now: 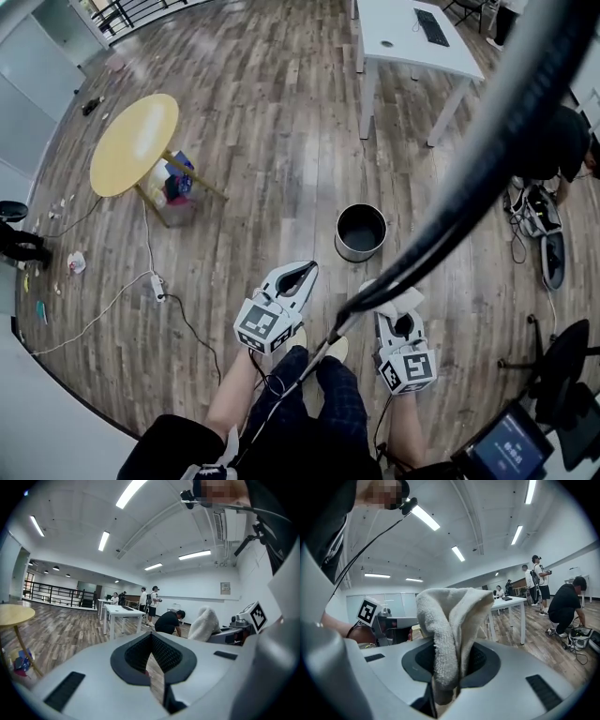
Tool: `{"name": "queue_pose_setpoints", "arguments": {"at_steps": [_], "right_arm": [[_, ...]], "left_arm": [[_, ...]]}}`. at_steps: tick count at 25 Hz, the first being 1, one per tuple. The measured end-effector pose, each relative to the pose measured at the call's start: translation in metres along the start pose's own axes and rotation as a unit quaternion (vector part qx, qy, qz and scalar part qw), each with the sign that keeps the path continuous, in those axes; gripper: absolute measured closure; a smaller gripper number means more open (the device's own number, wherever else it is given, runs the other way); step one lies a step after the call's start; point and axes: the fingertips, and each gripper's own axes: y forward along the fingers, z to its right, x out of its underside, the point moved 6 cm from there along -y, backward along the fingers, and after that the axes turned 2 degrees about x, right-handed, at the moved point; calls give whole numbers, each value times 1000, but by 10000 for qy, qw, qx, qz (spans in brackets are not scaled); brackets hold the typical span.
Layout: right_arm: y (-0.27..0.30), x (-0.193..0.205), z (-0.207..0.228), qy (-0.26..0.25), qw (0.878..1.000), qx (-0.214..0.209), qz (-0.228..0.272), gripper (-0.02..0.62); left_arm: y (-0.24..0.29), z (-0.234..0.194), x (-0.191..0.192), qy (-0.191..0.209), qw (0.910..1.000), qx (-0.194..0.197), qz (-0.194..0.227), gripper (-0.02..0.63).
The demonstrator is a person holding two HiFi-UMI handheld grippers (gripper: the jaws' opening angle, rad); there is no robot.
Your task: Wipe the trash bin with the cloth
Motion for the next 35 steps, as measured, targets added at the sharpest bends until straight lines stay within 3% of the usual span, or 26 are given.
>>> {"name": "queue_pose_setpoints", "arguments": {"at_steps": [18, 25, 35], "right_arm": [[143, 229, 81, -167, 9998, 86, 108, 503], [184, 309, 108, -186, 9998, 24, 18, 503], [241, 402, 130, -202, 9995, -238, 26, 503]], "left_arm": [[104, -109, 239, 35, 9997, 235, 103, 609], [145, -130, 317, 200, 9988, 451, 33, 609], [175, -167, 408, 343, 9989, 323, 9, 609]]}}
